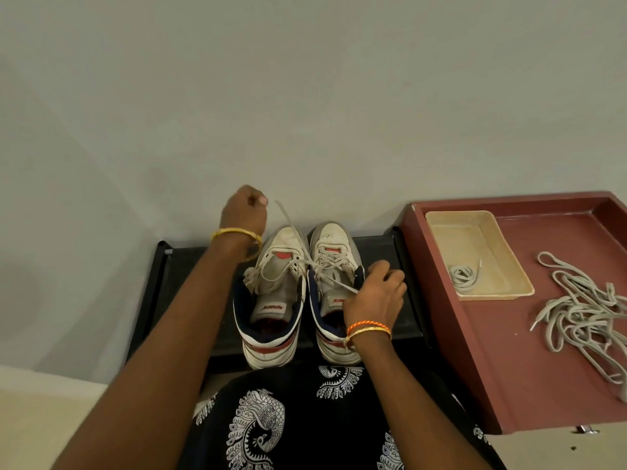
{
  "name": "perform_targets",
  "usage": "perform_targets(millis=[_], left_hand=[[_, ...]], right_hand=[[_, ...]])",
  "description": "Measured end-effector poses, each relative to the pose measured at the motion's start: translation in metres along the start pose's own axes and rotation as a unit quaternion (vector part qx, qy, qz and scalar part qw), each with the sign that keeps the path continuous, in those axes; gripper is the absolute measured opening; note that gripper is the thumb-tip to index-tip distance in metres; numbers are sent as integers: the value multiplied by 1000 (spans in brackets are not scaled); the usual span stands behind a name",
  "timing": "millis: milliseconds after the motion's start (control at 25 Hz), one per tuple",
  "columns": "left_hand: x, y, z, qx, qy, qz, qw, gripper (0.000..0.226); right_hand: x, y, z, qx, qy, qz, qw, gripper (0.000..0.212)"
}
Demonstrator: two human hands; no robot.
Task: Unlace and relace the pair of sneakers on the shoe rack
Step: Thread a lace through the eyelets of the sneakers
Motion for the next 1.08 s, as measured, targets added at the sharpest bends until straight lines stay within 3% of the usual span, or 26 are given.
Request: perform_targets(millis=[80,160,280,360,400,480,560,800,1080], left_hand=[[-30,-33,4,-16,-17,234,972,26],[-52,-48,9,-10,-20,333,943,23],[-49,-33,11,-16,-17,214,976,11],[-22,3,8,9,-15,29,999,13],[-4,32,8,62,-14,-90,994,18],[32,87,16,179,-10,-279,943,26],[55,114,21,225,-15,-379,898,33],[57,126,15,304,-42,-387,870,33],[58,114,16,214,-35,-339,915,27]], right_hand=[[1,5,-1,6,7,-22,1000,44],[-1,9,-1,12,14,-30,999,45],[-7,9,-1,13,29,-38,999,47],[-13,15,-2,27,47,-78,996,47],[-15,19,-3,33,51,-107,992,46],[-16,24,-3,37,38,-157,986,45],[-12,22,-3,28,0,-210,977,42],[1,1,6,-45,-115,-320,939,46],[16,-5,10,-54,-221,-331,916,57]])
Point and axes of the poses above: each hand's wrist, its own z-axis away from the middle knuckle, its own y-axis out of the palm, x = y × z, the point moved 9 cm from there along -z, towards the middle knuckle, and after that the axes turned 10 degrees about x, right-handed, at the moved point
